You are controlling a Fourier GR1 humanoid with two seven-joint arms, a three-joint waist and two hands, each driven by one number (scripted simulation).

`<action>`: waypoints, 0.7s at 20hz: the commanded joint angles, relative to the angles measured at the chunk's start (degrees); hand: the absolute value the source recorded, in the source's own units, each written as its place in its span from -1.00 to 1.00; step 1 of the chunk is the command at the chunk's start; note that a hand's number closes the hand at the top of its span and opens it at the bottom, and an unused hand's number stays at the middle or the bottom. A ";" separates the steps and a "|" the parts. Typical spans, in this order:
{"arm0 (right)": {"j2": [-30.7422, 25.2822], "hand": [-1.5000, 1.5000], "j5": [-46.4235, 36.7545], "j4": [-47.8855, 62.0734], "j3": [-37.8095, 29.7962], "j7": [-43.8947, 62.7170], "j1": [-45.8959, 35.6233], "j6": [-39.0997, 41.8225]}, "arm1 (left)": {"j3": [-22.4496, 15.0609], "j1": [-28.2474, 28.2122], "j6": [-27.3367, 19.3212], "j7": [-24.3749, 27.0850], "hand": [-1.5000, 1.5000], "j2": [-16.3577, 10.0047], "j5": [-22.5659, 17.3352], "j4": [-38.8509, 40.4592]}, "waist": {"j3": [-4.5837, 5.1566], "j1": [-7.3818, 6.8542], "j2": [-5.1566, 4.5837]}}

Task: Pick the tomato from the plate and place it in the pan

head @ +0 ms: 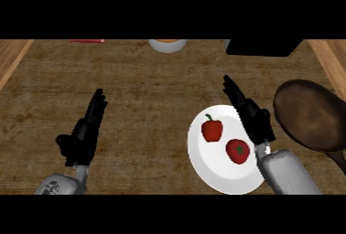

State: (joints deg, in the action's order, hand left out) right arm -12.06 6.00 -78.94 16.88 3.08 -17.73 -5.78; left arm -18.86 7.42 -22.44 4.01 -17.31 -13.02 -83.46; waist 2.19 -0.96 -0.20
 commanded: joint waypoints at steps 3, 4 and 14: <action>-1.27 1.00 11.80 -3.62 0.79 -3.56 -6.82 20.17 | 3.60 1.47 0.82 -1.23 0.00 -1.40 -2.28 -1.35 | -2.32 -1.30 0.05; -0.20 1.00 15.02 -4.03 0.56 -6.47 -8.52 24.18 | 3.07 2.02 1.14 -1.83 0.00 -1.01 -2.42 -0.89 | -2.50 -2.21 -0.44; -27.79 -1.00 2.89 7.27 -9.67 -40.61 -6.84 48.59 | 7.94 3.33 3.93 -9.95 0.00 -5.42 -7.75 -4.75 | -2.58 -0.98 -0.57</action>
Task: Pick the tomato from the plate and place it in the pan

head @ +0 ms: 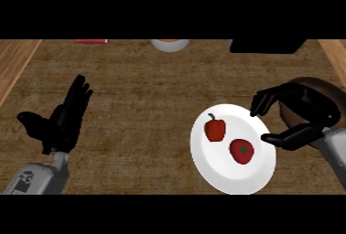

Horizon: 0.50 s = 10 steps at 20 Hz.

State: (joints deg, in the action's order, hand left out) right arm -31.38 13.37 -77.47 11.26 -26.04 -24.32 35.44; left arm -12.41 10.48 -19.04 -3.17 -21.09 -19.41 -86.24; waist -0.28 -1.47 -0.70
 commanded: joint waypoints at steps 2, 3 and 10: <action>-10.49 -1.00 -9.56 7.18 -3.77 -19.00 -0.68 6.87 | 1.48 0.60 1.70 -2.36 0.00 -1.82 -1.40 -1.07 | -0.06 -0.28 -0.09; -11.62 -1.00 -10.95 8.41 -3.20 -21.38 -1.92 7.19 | 1.92 0.84 2.42 -0.43 0.00 -0.92 -1.76 1.36 | -0.03 -0.48 -0.48; -13.22 -1.00 -20.65 9.51 4.95 -29.32 -8.42 0.45 | 1.59 2.34 2.71 -2.42 0.00 -0.52 -1.37 1.25 | 0.16 -0.76 -0.09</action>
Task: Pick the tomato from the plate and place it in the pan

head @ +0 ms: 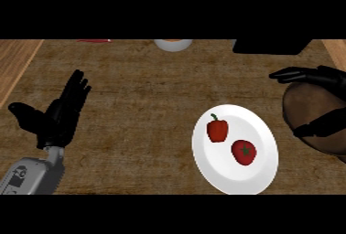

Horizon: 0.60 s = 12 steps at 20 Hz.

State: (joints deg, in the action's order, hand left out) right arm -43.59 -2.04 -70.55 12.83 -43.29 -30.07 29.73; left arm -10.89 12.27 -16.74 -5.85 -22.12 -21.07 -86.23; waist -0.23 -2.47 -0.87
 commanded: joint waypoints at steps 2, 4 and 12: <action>-1.16 -1.00 -9.04 0.73 6.76 -10.21 -5.61 2.80 | 0.35 0.10 0.74 -2.23 0.00 -0.92 -0.39 -1.61 | 0.11 -0.81 0.29; -2.11 -1.00 -14.32 -0.45 10.47 -11.24 -5.89 -0.98 | 0.52 1.90 -0.36 -1.21 0.00 0.37 0.81 1.62 | 0.16 0.42 0.20; -0.56 -1.00 -27.01 -0.27 20.56 -7.63 -10.78 -6.60 | 2.69 0.29 0.89 -3.65 0.00 -1.48 0.22 -1.48 | 0.22 0.92 0.61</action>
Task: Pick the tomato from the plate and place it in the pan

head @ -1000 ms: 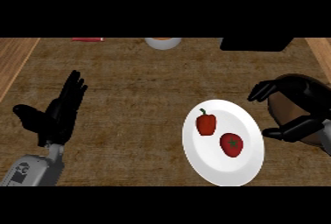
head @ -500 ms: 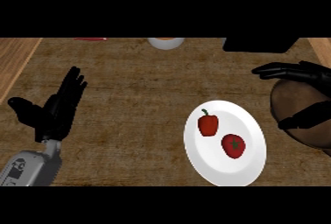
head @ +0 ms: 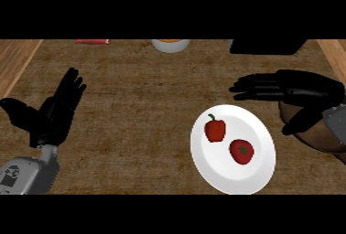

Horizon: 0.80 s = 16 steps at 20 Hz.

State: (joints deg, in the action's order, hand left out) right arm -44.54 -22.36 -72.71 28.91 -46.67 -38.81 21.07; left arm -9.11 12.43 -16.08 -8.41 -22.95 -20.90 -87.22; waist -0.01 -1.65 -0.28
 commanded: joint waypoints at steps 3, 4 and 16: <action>-4.21 -1.00 -12.20 -1.15 10.59 -2.99 -1.30 4.01 | 0.97 -1.00 -0.37 -0.44 0.00 -0.14 0.18 -1.76 | 0.06 0.47 0.27; -1.87 -1.00 -15.17 -0.42 13.10 -0.79 -2.40 2.89 | 1.12 -0.50 0.07 -1.53 0.00 -1.04 0.28 -1.75 | 0.05 -0.01 0.14; -4.43 -1.00 -28.35 -9.46 11.82 1.24 7.05 -9.01 | 3.35 -7.04 2.88 0.45 0.00 0.78 1.39 -4.04 | 0.02 1.72 0.39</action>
State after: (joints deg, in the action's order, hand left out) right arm -49.19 -45.35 -79.48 40.62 -46.59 -36.21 15.97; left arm -7.45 7.66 -15.19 -9.16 -21.80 -19.02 -91.28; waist 0.02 -0.19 0.10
